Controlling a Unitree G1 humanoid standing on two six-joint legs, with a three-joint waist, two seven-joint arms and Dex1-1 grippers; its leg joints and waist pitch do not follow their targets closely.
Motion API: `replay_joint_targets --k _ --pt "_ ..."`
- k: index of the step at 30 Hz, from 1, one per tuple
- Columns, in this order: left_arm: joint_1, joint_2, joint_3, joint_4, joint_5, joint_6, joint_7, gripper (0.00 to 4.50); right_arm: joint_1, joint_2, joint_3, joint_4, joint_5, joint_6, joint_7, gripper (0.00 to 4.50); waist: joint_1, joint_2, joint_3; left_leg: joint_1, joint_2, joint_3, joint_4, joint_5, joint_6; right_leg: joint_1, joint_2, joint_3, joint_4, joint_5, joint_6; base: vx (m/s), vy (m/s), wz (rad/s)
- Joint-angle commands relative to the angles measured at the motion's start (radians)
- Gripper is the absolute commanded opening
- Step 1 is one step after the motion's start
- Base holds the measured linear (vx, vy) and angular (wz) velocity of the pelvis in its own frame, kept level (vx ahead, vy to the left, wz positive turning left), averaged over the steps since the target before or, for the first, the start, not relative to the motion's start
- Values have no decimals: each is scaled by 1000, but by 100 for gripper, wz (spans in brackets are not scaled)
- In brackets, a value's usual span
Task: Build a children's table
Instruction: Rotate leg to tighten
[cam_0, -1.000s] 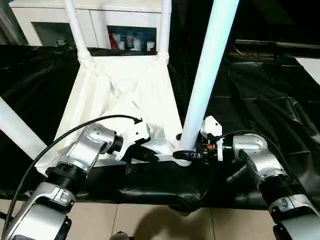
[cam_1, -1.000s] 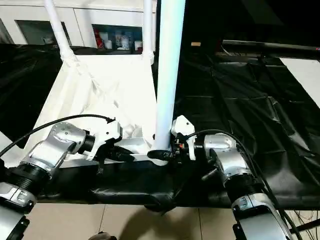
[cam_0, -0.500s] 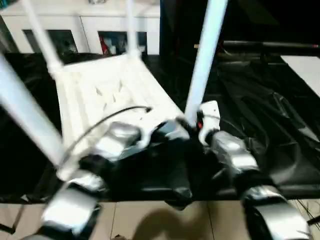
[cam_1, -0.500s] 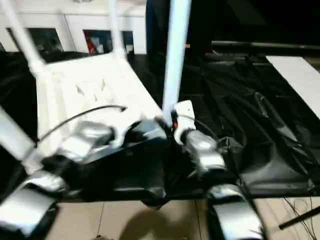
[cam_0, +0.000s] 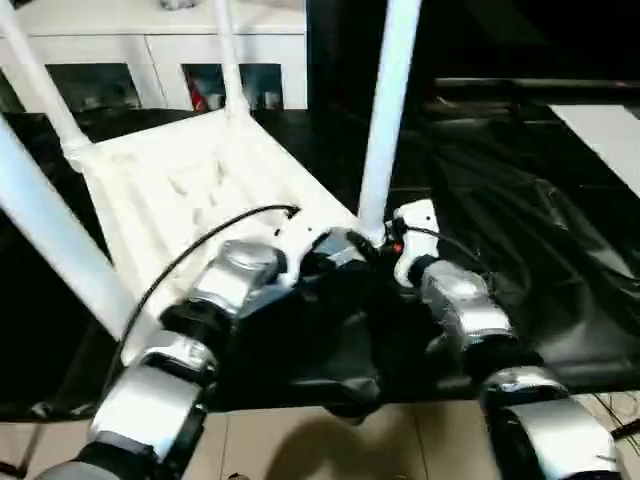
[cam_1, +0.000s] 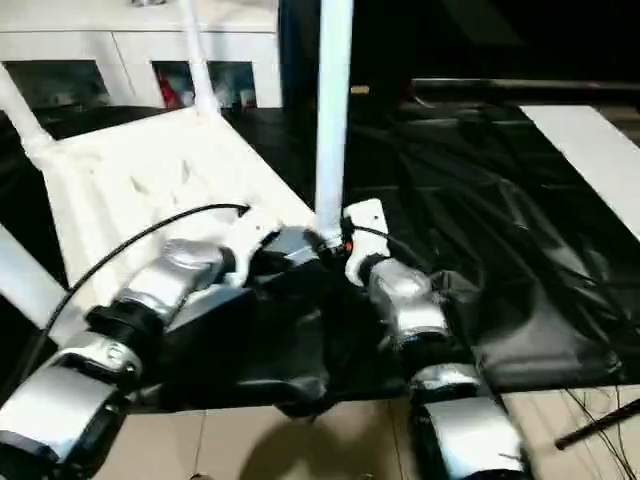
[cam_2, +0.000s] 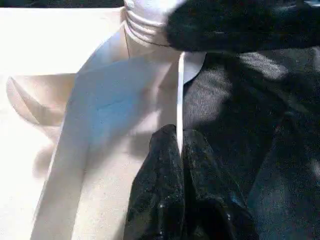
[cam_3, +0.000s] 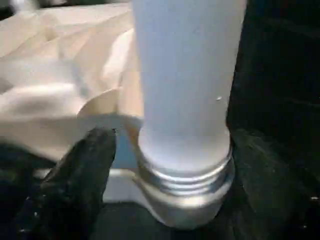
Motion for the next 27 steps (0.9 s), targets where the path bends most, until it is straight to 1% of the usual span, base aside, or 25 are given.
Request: replay_joint_targets --k 1,2,3,4,5,6,7,8,9,10,11,13,14,15,16,17,19,21,22,25,27 --pt "23 21 -14 -5 10 -2 -26 0 8 2 56 -38 4 7 120 382 8 -15 -59 6 5 7 -67 -194 82 51 -28 10 -78 -93 -252 0 0 0" --pt "25 24 -15 -8 10 -5 -33 0 10 -4 58 -42 5 5 137 382 8 -15 -60 6 6 6 -67 -185 86 53 -29 10 -76 -79 -256 0 0 0" --pt "36 42 -18 -29 -5 -27 -95 0 22 -36 66 -61 7 2 216 382 7 -15 -60 6 5 7 -65 -169 92 53 -28 10 -74 -52 -267 0 0 0" --pt "36 42 -18 -29 -5 -27 -95 0 22 -36 66 -61 7 2 216 382 8 -15 -60 6 5 7 -65 -166 98 53 -28 10 -74 -44 -271 0 0 0" --pt "57 83 -28 -73 -35 -74 -230 0 45 -92 71 -104 16 3 352 382 9 -19 -62 5 5 7 -63 -150 110 57 -27 10 -71 -13 -276 0 0 0" --pt "64 96 -32 -87 -45 -89 -275 0 51 -106 71 -119 20 6 389 382 10 -17 -64 4 6 7 -61 -130 127 60 -26 9 -65 31 -286 0 0 0" --pt "70 107 -38 -102 -53 -98 -313 0 53 -115 72 -127 26 12 407 382 14 -14 -67 10 9 10 -58 -111 141 55 -25 10 -61 76 -303 0 0 0" --pt "72 110 -40 -107 -55 -101 -325 0 54 -118 72 -130 27 14 413 382 16 -13 -66 9 9 10 -57 -102 147 55 -24 9 -59 93 -311 0 0 0" --pt "80 123 -46 -129 -67 -113 -374 0 56 -126 74 -139 35 21 433 382 19 -13 -66 9 10 12 -56 -93 149 55 -23 8 -57 108 -317 0 0 0" --pt "80 123 -46 -129 -67 -113 -374 0 56 -126 74 -139 35 21 433 382 22 -11 -66 8 12 13 -57 -87 152 53 -24 7 -54 123 -325 0 0 0" --pt "89 137 -53 -156 -83 -102 -425 0 60 -135 80 -148 40 29 458 382 25 -9 -65 15 14 14 -57 -101 149 49 -24 6 -56 104 -328 0 0 0" --pt "102 170 -69 -193 -95 -98 -496 0 76 -164 110 -181 43 43 542 382 37 -6 -63 19 18 16 -61 -133 131 45 -25 7 -59 49 -325 0 0 0" --pt "102 171 -69 -193 -95 -98 -497 0 76 -164 111 -182 43 43 543 382 40 -5 -64 22 19 16 -61 -135 126 45 -23 6 -59 49 -323 0 0 0" --pt "102 171 -69 -193 -95 -98 -497 0 76 -164 111 -182 43 43 543 382 44 -6 -64 23 20 17 -62 -133 120 43 -23 7 -57 63 -323 0 0 0" --pt "104 180 -71 -198 -96 -97 -509 0 84 -177 125 -197 43 54 584 382 45 -7 -63 21 19 18 -62 -135 118 44 -21 7 -57 64 -320 0 0 0" --pt "106 188 -71 -197 -94 -98 -516 0 92 -189 139 -209 39 61 615 382 50 -9 -62 21 19 18 -63 -140 115 45 -24 7 -58 55 -313 0 0 0" --pt "108 193 -67 -196 -93 -99 -521 0 99 -200 150 -219 35 68 644 382 56 -11 -63 19 17 18 -63 -133 108 46 -26 9 -57 50 -301 0 0 0" --pt "110 196 -63 -196 -93 -99 -525 0 105 -207 157 -224 30 72 661 351 58 -14 -63 17 15 18 -62 -125 103 47 -27 9 -57 52 -295 0 0 0" --pt "111 199 -61 -197 -92 -100 -528 0 108 -211 161 -226 25 75 671 347 57 -14 -62 17 15 18 -62 -127 102 47 -27 9 -57 49 -294 0 0 0" --pt "117 206 -56 -202 -93 -104 -538 0 110 -220 165 -221 10 71 691 314 58 -14 -63 16 14 18 -61 -116 102 48 -28 9 -56 51 -290 0 0 0" --pt "120 208 -55 -207 -94 -100 -539 0 109 -223 166 -222 10 72 689 304 59 -15 -64 17 15 18 -61 -112 103 47 -27 9 -56 55 -292 0 0 0"
